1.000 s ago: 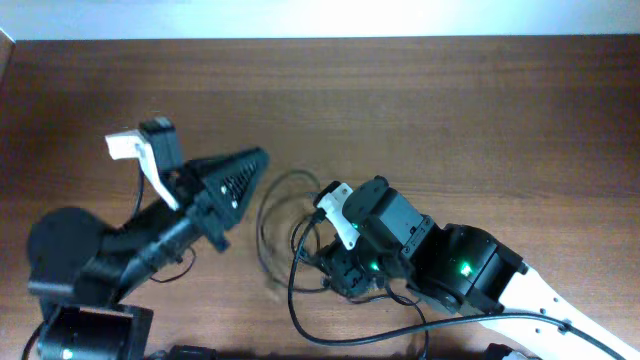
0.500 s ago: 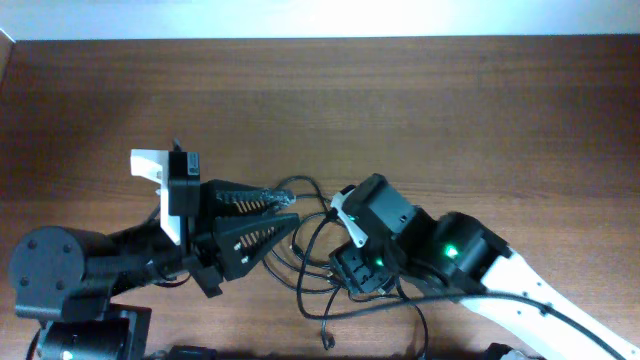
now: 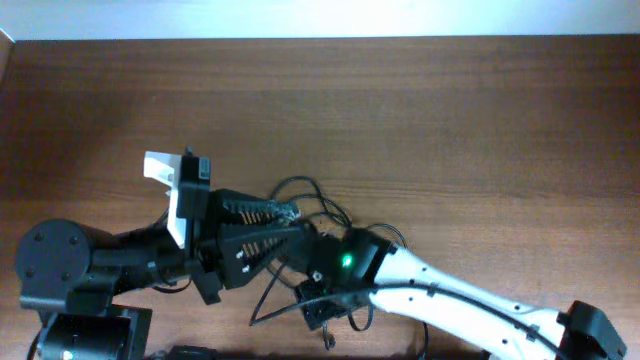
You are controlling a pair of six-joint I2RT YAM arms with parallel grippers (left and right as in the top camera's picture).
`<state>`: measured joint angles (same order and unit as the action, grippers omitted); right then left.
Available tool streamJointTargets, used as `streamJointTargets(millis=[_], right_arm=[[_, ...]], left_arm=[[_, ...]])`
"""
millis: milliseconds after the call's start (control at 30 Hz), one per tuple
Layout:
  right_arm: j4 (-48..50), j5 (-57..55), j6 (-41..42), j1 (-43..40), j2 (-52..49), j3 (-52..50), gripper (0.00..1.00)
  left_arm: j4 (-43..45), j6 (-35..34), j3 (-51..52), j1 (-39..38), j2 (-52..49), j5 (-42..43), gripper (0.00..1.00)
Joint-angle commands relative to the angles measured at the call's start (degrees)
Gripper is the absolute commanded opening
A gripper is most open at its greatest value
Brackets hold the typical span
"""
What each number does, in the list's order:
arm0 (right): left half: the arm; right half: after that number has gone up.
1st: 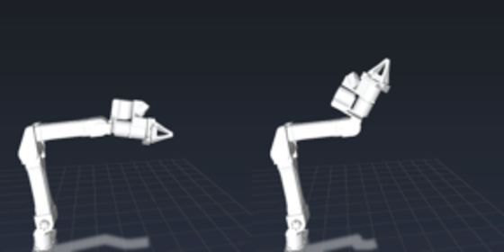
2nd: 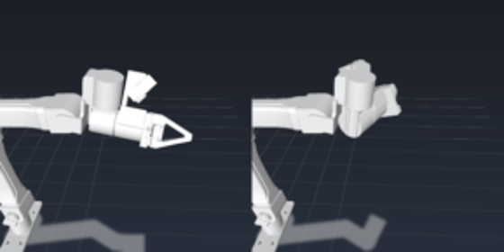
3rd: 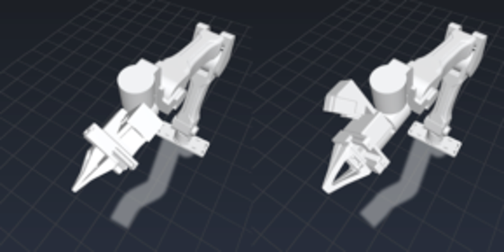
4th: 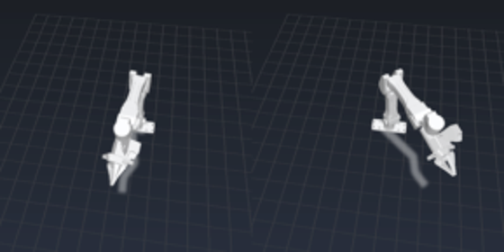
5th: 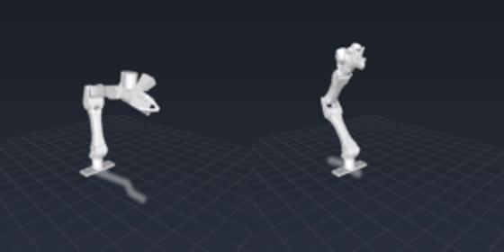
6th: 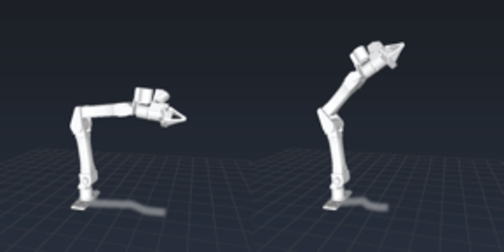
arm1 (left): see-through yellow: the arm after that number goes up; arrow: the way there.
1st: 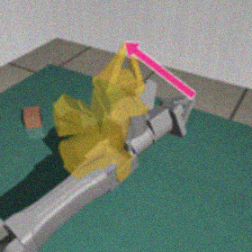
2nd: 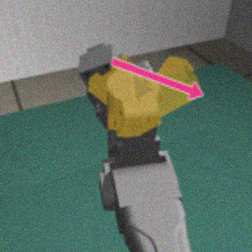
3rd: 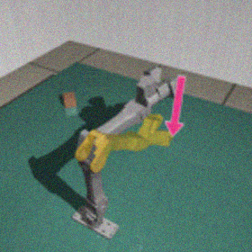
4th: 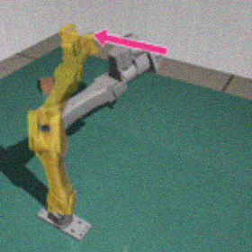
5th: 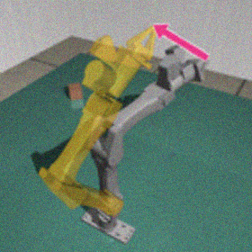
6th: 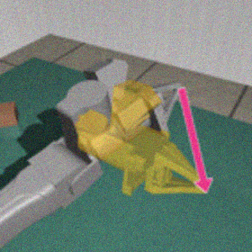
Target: Untangle cables
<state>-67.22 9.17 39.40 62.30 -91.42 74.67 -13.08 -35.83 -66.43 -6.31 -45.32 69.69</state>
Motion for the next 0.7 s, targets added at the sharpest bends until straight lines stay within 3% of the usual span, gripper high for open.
streamJointTargets(millis=[0, 167, 200, 267, 367, 433, 600, 667], right_arm=[[-0.1, -8.0, 21.7, 2.2, 0.0, -1.3, 0.7], [1.1, -8.0, 45.4, 2.6, 0.0, -9.3, 0.69], [2.9, -7.4, 45.4, 2.6, 0.0, -11.0, 0.41], [6.9, -5.5, 45.4, 2.6, 0.0, -13.6, 0.04], [12.9, -4.1, 44.9, 2.6, 0.0, -14.6, 0.04], [17.9, -5.1, 37.5, 1.9, 0.1, -14.6, 0.04], [21.0, 3.4, 5.9, -10.3, 4.3, -6.4, 0.04], [21.0, 7.3, 1.0, -14.3, 7.4, -2.4, 0.06]], left_arm=[[-0.7, -0.2, -0.5, 0.1, 0.0, 2.6, 0.3], [-2.3, -0.2, -0.5, 0.1, 0.0, 2.6, 0.3], [-2.3, -0.2, -0.5, 0.1, 0.0, 2.6, 0.3], [-2.3, -0.2, -0.5, 0.1, 0.0, 2.6, 0.3], [-2.3, -0.2, -0.5, 0.1, 0.0, 2.5, 0.31], [-2.3, -0.2, -0.5, 0.1, 0.0, 2.6, 0.31], [-2.9, 0.8, -0.5, 0.1, 0.0, 2.6, 0.32], [-3.5, 1.0, -0.5, 0.1, 0.0, 2.6, 0.32]])
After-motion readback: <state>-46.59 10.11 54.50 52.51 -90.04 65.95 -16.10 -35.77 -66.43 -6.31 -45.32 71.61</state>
